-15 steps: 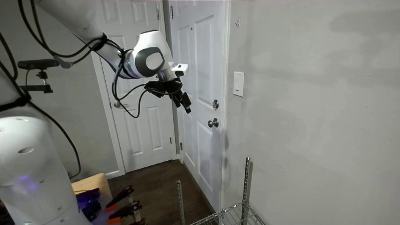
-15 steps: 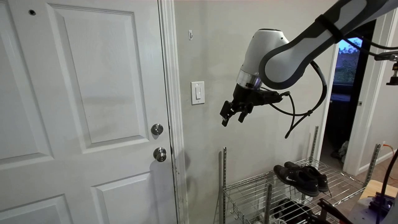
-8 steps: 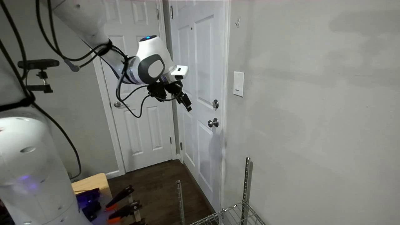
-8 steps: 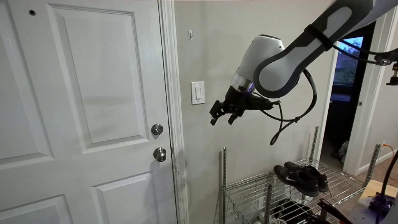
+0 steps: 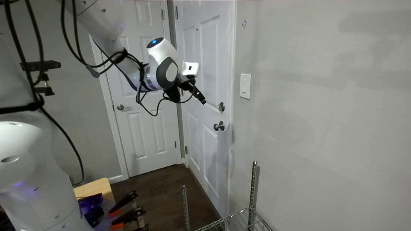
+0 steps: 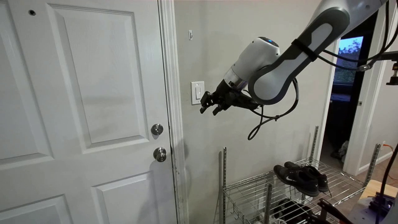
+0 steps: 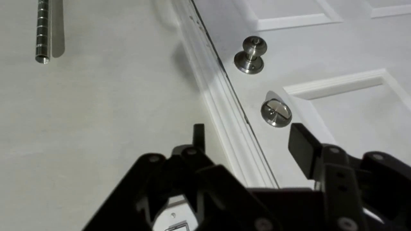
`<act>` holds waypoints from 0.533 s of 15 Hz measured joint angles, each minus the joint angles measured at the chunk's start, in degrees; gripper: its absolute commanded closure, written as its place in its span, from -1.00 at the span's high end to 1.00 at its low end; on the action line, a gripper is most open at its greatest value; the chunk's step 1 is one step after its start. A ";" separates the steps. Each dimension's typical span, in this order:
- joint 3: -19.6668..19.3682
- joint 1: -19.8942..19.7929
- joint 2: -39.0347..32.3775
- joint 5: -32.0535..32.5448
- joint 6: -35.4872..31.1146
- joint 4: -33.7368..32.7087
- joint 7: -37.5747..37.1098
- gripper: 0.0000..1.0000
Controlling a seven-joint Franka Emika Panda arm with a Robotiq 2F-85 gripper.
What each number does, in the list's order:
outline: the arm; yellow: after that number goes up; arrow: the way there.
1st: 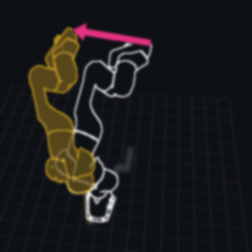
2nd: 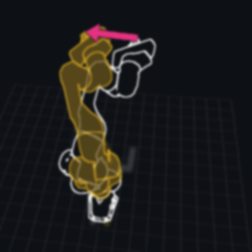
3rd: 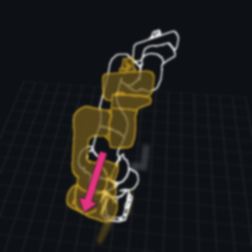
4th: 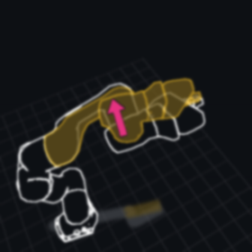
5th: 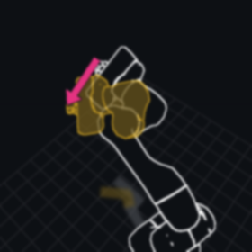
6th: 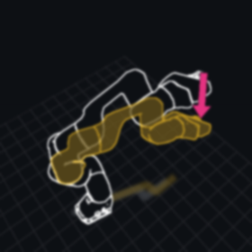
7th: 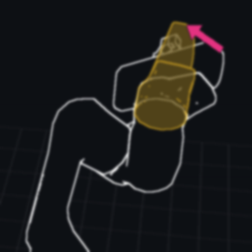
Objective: Turn off the light switch
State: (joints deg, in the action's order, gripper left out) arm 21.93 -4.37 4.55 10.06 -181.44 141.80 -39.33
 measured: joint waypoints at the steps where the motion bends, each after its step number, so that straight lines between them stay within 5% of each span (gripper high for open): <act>1: 0.32 -1.48 -0.33 1.36 -0.30 -0.64 -0.80 -0.33; 5: 1.71 -6.44 -1.22 7.10 -1.90 -2.88 -3.91 -0.86; 8: 3.10 -9.38 -1.52 11.02 -2.30 -4.49 -6.00 -0.99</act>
State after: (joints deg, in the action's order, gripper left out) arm 25.03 -13.75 3.04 21.08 -183.74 137.31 -45.34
